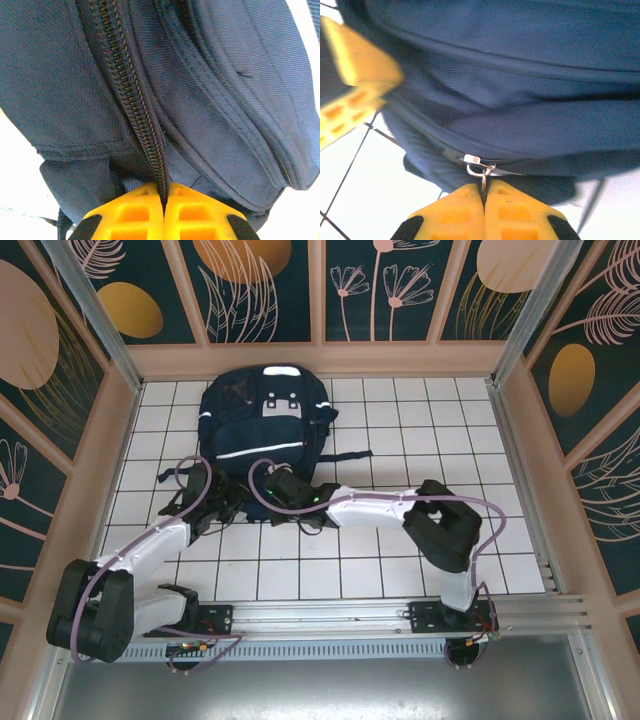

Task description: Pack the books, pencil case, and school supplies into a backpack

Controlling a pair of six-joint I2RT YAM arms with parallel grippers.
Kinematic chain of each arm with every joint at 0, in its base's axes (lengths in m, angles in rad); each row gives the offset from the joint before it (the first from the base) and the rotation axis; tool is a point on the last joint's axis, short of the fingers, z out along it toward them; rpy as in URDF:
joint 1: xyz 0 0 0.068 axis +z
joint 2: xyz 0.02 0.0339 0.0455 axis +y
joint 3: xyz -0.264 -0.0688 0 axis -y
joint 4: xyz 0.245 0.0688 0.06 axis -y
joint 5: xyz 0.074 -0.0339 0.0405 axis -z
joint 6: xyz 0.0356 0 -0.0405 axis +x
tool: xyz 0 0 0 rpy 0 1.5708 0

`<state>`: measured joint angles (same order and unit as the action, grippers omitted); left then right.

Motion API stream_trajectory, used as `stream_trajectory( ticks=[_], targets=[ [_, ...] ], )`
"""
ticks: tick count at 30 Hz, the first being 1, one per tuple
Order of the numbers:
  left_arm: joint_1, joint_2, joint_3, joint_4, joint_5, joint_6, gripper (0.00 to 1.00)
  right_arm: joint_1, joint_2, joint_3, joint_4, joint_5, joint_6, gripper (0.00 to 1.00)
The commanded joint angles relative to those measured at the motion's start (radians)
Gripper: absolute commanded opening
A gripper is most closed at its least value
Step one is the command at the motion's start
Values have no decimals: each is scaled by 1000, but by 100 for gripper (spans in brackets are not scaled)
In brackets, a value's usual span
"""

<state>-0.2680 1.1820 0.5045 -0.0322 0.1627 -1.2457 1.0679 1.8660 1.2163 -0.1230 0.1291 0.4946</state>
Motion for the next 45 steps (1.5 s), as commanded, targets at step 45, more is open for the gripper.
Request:
stream_trajectory(
  ticks=[45],
  targets=[
    [168,-175,118,-268,29,378,0,-676,273,376,-31,-110,-68,31]
  ],
)
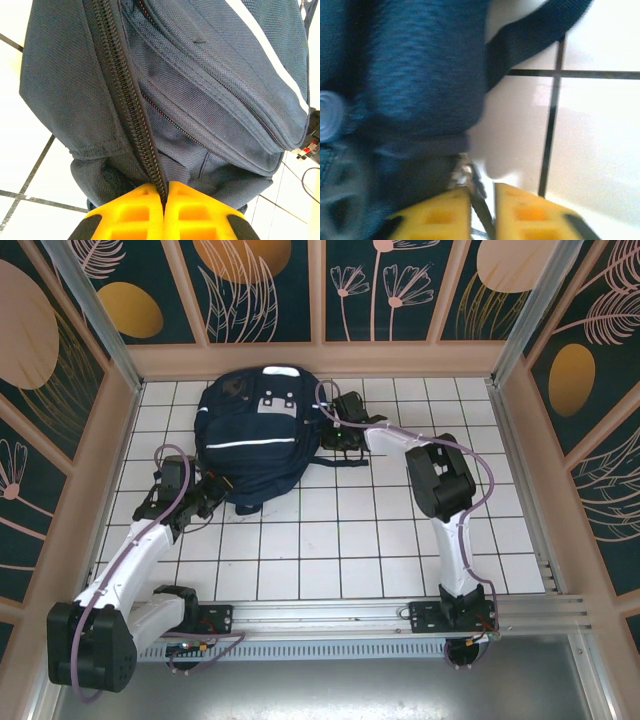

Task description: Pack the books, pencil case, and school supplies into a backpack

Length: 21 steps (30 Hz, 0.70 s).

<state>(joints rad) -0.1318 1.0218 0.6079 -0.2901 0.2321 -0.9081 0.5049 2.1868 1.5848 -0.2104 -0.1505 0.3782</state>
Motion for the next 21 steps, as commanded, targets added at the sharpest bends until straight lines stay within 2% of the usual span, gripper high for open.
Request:
stream_trajectory(
  ticks=[1,2,4,10,12,17,21],
  targets=[
    [32,-13,13,8,-30,35,0,-113,-79,-17,59,170,59,38],
    [32,-8,9,22,-22,29,0,-113,-114,-40,54,170,73,45],
    [32,6,2,46,0,20,0,-114,-191,-105,60,179,86,51],
    [-6,29,-14,140,47,-8,0,-112,-411,-276,61,228,99,53],
    [-55,44,-5,171,35,-27,0,-112,-467,-325,60,233,98,54],
    [-251,141,28,276,-6,-134,0,-111,-573,-410,46,254,89,54],
    [-408,241,102,348,-51,-187,0,-117,-633,-445,37,286,72,58]
  ],
)
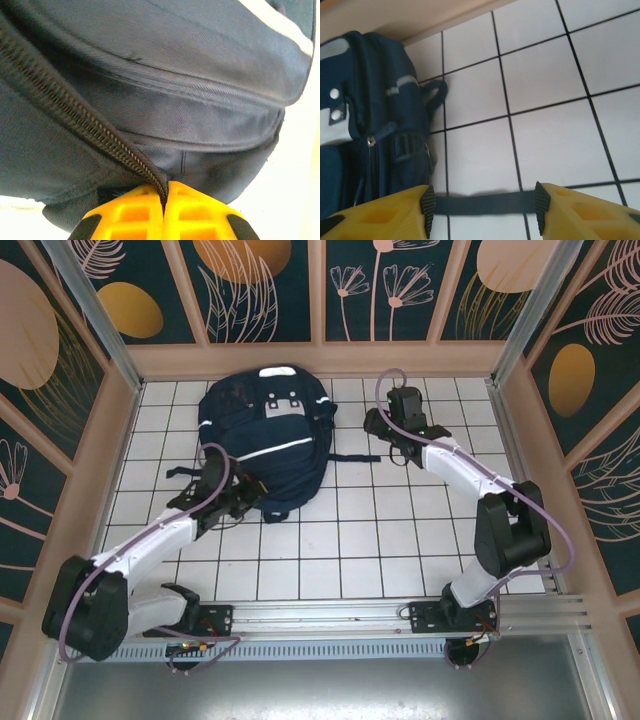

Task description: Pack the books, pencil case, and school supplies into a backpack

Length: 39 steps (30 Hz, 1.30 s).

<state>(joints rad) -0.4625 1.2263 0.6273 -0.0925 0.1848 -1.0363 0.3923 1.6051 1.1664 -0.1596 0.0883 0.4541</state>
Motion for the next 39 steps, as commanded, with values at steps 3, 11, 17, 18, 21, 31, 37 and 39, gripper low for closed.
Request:
stream_trajectory(
  ticks=[3,11,17,18,21,31,37,39],
  targets=[
    [-173,127,174,158,-16,-66,0,-14,-93,-46,-15,60,-20,58],
    [-349,291,384,91,-23,-21,0,-57,-159,-76,-27,72,-43,58],
    [-362,303,414,46,16,6,14,-77,-177,-98,-24,67,-45,58],
    [-362,306,415,38,15,8,22,-77,-179,-101,-21,65,-42,58],
    [-362,316,436,4,1,35,43,-78,-182,-105,-17,55,-33,59],
    [-252,190,549,-303,-313,216,98,-79,-335,-211,-7,96,-18,84],
    [-56,44,460,-280,-625,378,98,-127,-469,-295,34,61,-11,99],
    [14,-5,387,-201,-711,418,99,-133,-508,-345,98,89,-33,99]
  ],
)
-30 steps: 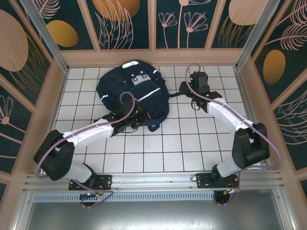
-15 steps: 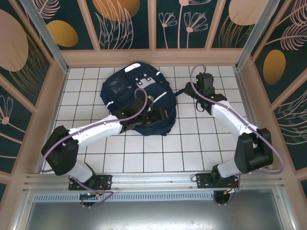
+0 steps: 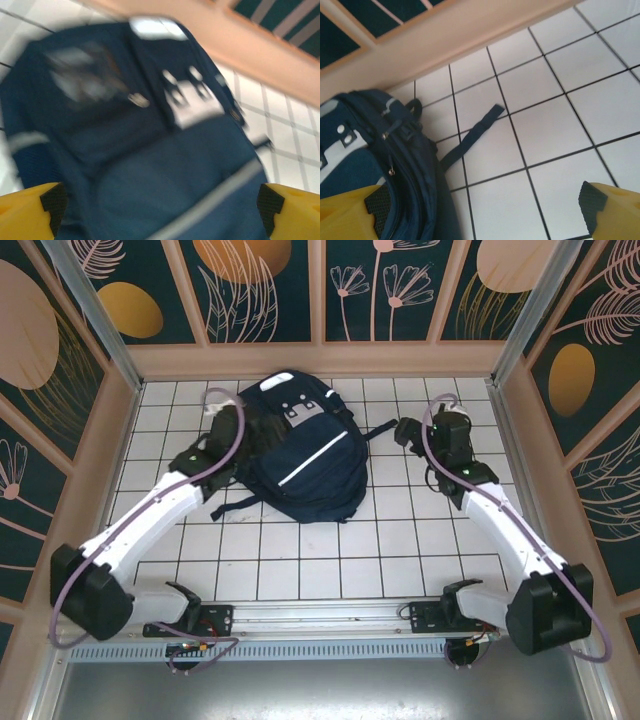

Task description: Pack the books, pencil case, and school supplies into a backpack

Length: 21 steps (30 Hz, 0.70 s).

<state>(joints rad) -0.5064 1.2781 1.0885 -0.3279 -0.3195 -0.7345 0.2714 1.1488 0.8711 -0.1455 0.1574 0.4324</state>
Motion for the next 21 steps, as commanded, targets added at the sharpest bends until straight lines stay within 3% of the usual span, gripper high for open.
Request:
stream_trajectory(
  ticks=[1,8,14,21],
  targets=[
    [91,-82,-122,86,-251,133,99,-13,-68,-75,116,38,-23,99],
    [281,-111,-416,466,-373,301,99,-23,-105,-261,311,214,-200,99],
    [386,8,-546,775,-345,434,99,-102,31,-323,464,386,-295,99],
    [432,190,-666,1207,-214,570,99,-199,229,-396,854,297,-383,99]
  ],
)
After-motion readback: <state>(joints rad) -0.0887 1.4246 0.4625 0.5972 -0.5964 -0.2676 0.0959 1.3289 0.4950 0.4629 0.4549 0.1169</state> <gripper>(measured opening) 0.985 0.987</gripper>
